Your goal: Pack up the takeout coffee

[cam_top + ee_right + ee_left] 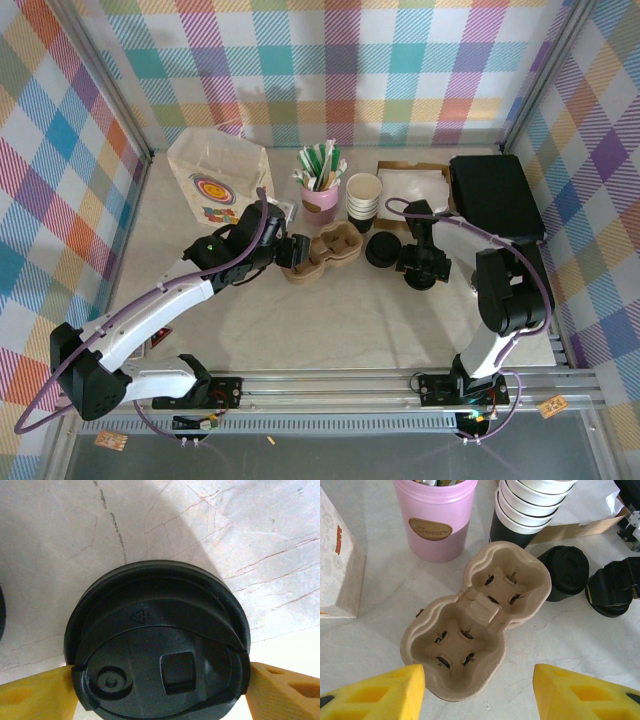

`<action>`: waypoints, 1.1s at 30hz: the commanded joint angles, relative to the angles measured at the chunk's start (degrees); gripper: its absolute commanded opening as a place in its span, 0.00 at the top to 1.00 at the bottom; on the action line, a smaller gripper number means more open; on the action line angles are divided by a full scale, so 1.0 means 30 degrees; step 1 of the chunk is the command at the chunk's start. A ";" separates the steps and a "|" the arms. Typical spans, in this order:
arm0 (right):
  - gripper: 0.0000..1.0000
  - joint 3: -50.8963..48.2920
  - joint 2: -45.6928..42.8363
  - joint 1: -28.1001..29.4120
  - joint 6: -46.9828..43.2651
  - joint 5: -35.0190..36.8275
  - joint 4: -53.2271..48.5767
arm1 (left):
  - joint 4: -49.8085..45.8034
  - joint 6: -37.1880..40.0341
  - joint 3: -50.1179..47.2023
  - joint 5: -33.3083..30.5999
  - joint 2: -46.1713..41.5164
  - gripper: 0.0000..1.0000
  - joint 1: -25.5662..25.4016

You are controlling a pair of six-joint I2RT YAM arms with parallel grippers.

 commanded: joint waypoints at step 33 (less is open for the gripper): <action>0.34 0.0819 -0.3074 -0.0025 -0.2826 -0.0505 -0.1776 | 0.0385 0.0095 0.0616 0.0229 0.0628 0.41 0.0187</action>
